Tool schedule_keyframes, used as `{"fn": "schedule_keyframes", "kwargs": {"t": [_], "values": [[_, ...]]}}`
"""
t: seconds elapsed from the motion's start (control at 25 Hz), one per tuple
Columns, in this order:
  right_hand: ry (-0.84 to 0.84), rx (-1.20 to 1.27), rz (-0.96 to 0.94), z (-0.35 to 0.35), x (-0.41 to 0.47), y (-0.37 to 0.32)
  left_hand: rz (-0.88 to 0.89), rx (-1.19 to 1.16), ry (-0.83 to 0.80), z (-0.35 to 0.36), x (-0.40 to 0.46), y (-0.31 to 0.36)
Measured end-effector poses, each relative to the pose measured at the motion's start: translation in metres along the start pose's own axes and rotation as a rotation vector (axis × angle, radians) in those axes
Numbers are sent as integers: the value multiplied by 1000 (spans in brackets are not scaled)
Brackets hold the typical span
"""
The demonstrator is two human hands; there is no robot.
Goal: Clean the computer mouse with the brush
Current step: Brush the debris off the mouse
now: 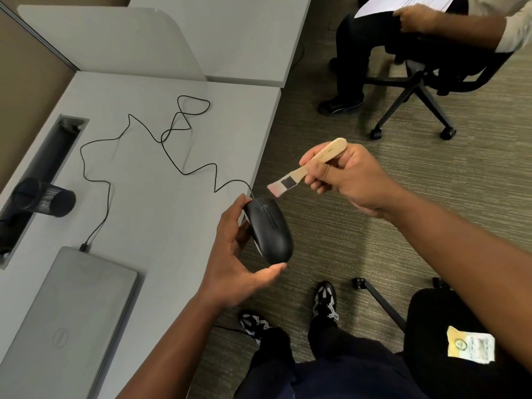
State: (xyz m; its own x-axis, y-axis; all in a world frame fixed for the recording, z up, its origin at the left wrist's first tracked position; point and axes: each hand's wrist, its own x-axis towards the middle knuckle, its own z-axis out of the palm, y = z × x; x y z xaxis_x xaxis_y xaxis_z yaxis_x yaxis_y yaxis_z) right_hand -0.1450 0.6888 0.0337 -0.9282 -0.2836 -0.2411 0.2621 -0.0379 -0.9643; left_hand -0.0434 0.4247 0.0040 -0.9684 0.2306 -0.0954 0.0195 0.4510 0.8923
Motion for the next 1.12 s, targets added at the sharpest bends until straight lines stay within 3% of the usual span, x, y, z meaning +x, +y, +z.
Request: {"fn": "schedule_keyframes", "kwargs": {"t": [0.2,0.36,0.48,0.64,0.88,1.0,1.12], "values": [[155,422,311,21,-1,7,33,-7,44,3,3,5],[221,529,512,21,-3,17,15,-39,48,3,3,5],[281,558,490,17,-2,18,-5,-52,53,4,2,3],[182,658,428,23,-5,13,0,-66,60,3,4,5],[266,507,367,22,-6,12,-5,-65,55,3,3,4],[225,510,287,26,-5,8,7,-60,42,3,3,4],[192,364,236,33,-7,3,13,-48,49,3,5,5]]}}
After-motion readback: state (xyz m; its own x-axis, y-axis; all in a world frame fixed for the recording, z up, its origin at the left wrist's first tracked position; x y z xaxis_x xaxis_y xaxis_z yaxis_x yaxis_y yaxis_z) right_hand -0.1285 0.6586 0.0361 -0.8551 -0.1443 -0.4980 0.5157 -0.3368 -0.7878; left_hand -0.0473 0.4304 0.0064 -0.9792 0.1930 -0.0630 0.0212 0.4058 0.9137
